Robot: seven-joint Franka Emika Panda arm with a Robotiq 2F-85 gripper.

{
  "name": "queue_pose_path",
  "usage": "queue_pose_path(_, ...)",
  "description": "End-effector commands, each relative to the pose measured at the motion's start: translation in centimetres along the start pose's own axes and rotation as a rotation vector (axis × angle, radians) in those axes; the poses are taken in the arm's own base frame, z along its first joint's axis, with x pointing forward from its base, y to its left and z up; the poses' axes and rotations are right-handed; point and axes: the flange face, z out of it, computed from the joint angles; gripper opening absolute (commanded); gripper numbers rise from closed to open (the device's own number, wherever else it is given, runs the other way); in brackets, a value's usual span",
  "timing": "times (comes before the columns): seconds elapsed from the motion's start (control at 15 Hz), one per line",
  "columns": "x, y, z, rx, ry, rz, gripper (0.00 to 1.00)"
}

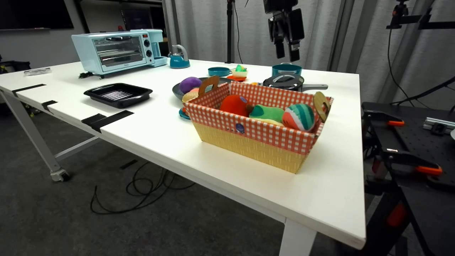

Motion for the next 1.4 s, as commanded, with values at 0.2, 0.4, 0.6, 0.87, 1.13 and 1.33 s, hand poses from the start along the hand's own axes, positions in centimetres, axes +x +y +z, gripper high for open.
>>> queue_pose_path(0.2,6.3,-3.0,0.8,-0.031,0.030,-0.122,1.00)
queue_pose_path(0.4,8.3,-5.9,1.3,-0.036,0.023,-0.184,1.00)
queue_pose_path(0.6,9.8,-8.5,1.8,-0.048,0.006,-0.247,1.00)
queue_pose_path(0.87,11.1,-9.3,2.5,-0.089,-0.019,-0.321,1.00)
queue_pose_path(1.13,11.8,-7.2,3.4,-0.125,-0.040,-0.357,1.00)
queue_pose_path(1.33,12.8,-6.0,4.1,-0.116,-0.038,-0.373,1.00)
